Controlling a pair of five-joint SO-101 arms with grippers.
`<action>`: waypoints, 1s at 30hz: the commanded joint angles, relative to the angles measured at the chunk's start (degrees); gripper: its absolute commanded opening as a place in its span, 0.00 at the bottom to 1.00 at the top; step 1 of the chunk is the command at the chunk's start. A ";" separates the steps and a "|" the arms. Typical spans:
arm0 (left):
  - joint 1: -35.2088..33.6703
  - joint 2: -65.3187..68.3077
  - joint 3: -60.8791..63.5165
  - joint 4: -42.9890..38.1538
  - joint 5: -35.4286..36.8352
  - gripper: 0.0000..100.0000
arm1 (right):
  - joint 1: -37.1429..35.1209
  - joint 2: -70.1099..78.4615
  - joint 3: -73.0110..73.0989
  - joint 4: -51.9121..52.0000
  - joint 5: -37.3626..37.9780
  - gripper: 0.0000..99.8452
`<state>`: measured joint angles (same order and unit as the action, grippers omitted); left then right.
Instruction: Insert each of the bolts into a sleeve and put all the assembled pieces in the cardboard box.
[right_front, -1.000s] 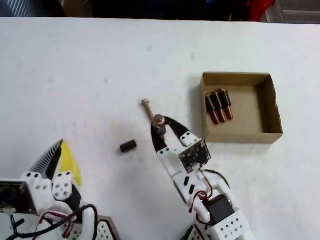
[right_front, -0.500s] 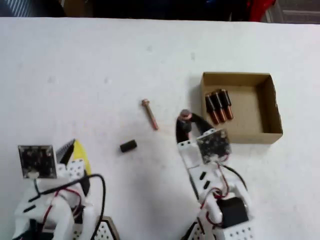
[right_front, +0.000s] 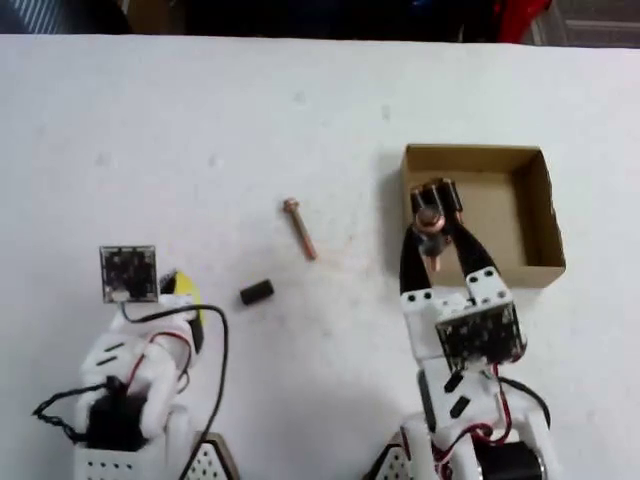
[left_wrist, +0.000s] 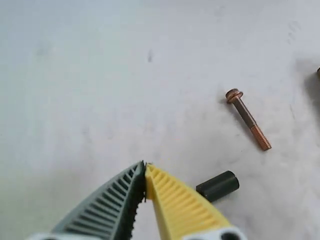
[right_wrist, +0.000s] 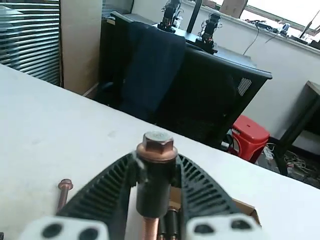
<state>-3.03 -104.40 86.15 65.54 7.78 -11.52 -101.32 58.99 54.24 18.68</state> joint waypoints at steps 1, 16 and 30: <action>-0.22 -0.13 0.44 -1.41 -0.53 0.02 | 1.54 11.30 -7.38 -0.22 0.70 0.02; -0.31 -0.13 8.70 -0.79 -0.62 0.02 | 12.97 57.45 -19.60 -12.09 1.14 0.02; 0.04 -0.04 10.81 2.64 -0.53 0.02 | 22.20 89.19 -31.74 -23.34 1.23 0.02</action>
<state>-3.03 -104.04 97.05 67.74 7.78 8.35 -19.30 36.66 32.88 19.12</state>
